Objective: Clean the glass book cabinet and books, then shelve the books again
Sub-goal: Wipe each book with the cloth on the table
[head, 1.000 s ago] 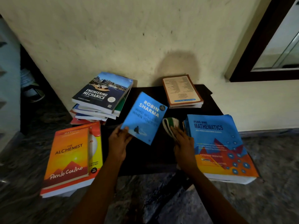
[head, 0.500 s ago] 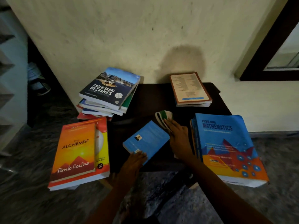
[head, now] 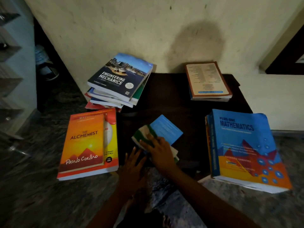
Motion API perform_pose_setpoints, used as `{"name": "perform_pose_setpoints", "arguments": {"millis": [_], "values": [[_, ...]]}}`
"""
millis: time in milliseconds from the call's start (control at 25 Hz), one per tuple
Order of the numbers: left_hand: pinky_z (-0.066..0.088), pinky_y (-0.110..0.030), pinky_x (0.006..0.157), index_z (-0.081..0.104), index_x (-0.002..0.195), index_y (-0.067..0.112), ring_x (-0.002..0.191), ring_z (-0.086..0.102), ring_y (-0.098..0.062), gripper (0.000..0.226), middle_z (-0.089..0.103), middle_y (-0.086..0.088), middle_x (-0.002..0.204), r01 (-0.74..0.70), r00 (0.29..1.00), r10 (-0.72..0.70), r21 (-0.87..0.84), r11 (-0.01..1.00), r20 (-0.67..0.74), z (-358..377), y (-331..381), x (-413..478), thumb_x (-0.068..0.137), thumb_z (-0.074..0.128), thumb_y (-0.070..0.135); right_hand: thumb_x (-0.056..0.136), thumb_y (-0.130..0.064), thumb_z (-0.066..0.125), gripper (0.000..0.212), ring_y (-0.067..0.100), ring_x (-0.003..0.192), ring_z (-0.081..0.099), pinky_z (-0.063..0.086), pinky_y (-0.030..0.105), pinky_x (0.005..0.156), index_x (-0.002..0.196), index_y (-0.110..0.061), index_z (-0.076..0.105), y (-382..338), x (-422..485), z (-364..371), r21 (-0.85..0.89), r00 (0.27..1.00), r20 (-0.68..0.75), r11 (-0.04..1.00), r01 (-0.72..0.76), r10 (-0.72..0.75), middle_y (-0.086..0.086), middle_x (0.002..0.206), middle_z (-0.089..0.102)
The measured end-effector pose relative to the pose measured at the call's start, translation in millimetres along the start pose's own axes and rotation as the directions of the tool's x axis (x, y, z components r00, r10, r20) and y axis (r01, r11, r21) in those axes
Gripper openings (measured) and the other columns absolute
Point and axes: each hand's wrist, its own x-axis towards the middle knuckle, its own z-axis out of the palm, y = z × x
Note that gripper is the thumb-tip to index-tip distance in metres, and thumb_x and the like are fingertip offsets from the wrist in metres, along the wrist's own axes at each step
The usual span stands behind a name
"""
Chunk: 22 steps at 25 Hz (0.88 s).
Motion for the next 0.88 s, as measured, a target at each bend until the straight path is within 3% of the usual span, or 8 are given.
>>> {"name": "perform_pose_setpoints", "arguments": {"millis": [80, 200, 280, 400, 560, 720, 800, 880], "values": [[0.007, -0.043, 0.116, 0.033, 0.141, 0.021, 0.146, 0.008, -0.023, 0.057, 0.01, 0.004, 0.158, -0.006, 1.0, 0.005, 0.015, 1.0, 0.029, -1.6, -3.5, -3.4, 0.095, 0.028, 0.055, 0.069, -0.025, 0.068, 0.058, 0.029, 0.101, 0.044, 0.049, 0.037, 0.072, 0.125, -0.035, 0.052, 1.3, -4.6, -3.7, 0.047, 0.999, -0.034, 0.999, 0.017, -0.016, 0.003, 0.127, 0.058], [0.006, -0.042, 0.115, 0.036, 0.141, 0.022, 0.142, 0.016, -0.028, 0.057, 0.024, -0.003, 0.153, 0.023, 0.997, -0.025, 0.031, 0.999, 0.077, -6.6, -2.3, -3.7, 0.096, 0.027, 0.055, 0.081, -0.003, 0.056, 0.058, 0.038, 0.111, 0.044, 0.04, 0.042, 0.087, 0.133, -0.026, 0.05, 39.4, -2.1, -27.2, 0.125, 0.939, -0.18, 0.953, -0.274, 0.294, 0.01, 0.136, 0.049], [0.004, -0.04, 0.115, 0.036, 0.141, 0.024, 0.14, 0.02, -0.028, 0.056, 0.031, -0.005, 0.15, 0.057, 0.995, -0.058, 0.021, 0.998, 0.085, -10.5, 2.2, -1.6, 0.096, 0.027, 0.056, 0.079, 0.0, 0.056, 0.066, 0.039, 0.115, 0.041, 0.039, 0.044, 0.09, 0.137, -0.029, 0.044, 63.5, -10.0, -35.5, 0.107, 0.887, -0.18, 0.905, -0.412, 0.425, 0.009, 0.144, 0.041], [0.004, -0.037, 0.116, 0.037, 0.14, 0.023, 0.139, 0.021, -0.026, 0.054, 0.037, -0.006, 0.147, 0.074, 0.993, -0.073, -0.009, 0.997, 0.088, -12.6, 5.5, 1.4, 0.097, 0.027, 0.055, 0.052, -0.013, 0.083, 0.081, 0.035, 0.096, 0.056, 0.052, 0.041, 0.068, 0.126, -0.03, 0.056, 41.5, -32.9, -21.2, -0.002, 0.933, -0.155, 0.944, -0.329, 0.324, 0.009, 0.128, 0.058], [0.008, -0.038, 0.115, 0.04, 0.137, 0.022, 0.143, 0.013, -0.019, 0.053, 0.04, -0.008, 0.145, 0.097, 0.994, -0.094, -0.042, 0.994, 0.058, -12.5, 4.5, 2.4, 0.096, 0.028, 0.053, 0.071, -0.014, 0.041, 0.058, 0.024, 0.092, 0.042, 0.051, 0.033, 0.061, 0.125, -0.032, 0.051, -17.5, -56.1, -4.6, 0.18, 0.965, -0.123, 0.961, -0.21, 0.233, 0.007, 0.125, 0.061], [0.011, -0.043, 0.112, 0.04, 0.135, 0.019, 0.136, 0.026, -0.025, 0.065, 0.043, -0.009, 0.141, 0.06, 0.995, -0.053, -0.084, 0.995, 0.084, -18.3, 12.5, 28.4, 0.089, 0.034, 0.064, 0.075, -0.007, 0.031, 0.059, 0.036, 0.093, 0.049, 0.047, 0.039, 0.079, 0.125, -0.023, 0.058, 6.6, -63.0, -24.1, 0.38, 0.92, -0.162, 0.883, -0.275, 0.357, 0.014, 0.127, 0.056], [0.012, -0.05, 0.113, 0.034, 0.139, 0.022, 0.137, 0.022, -0.026, 0.078, 0.039, -0.011, 0.145, 0.006, 0.982, 0.007, -0.067, 0.998, 0.187, -16.0, 6.8, 49.1, 0.079, 0.043, 0.072, 0.076, -0.004, 0.03, 0.061, 0.038, 0.101, 0.044, 0.034, 0.032, 0.087, 0.13, -0.02, 0.053, 23.4, -66.2, -36.6, 0.379, 0.896, -0.2, 0.874, -0.303, 0.397, 0.016, 0.133, 0.05], [0.028, -0.065, 0.104, 0.033, 0.139, 0.022, 0.136, 0.026, -0.028, 0.086, 0.041, -0.015, 0.144, -0.058, 0.96, 0.06, -0.016, 0.998, 0.275, -12.3, 0.3, 63.9, 0.07, 0.058, 0.067, 0.08, -0.005, 0.029, 0.059, 0.034, 0.105, 0.04, 0.025, 0.023, 0.087, 0.133, -0.021, 0.049, 32.9, -67.2, -48.2, 0.345, 0.9, -0.19, 0.885, -0.314, 0.393, 0.012, 0.137, 0.046]]}}
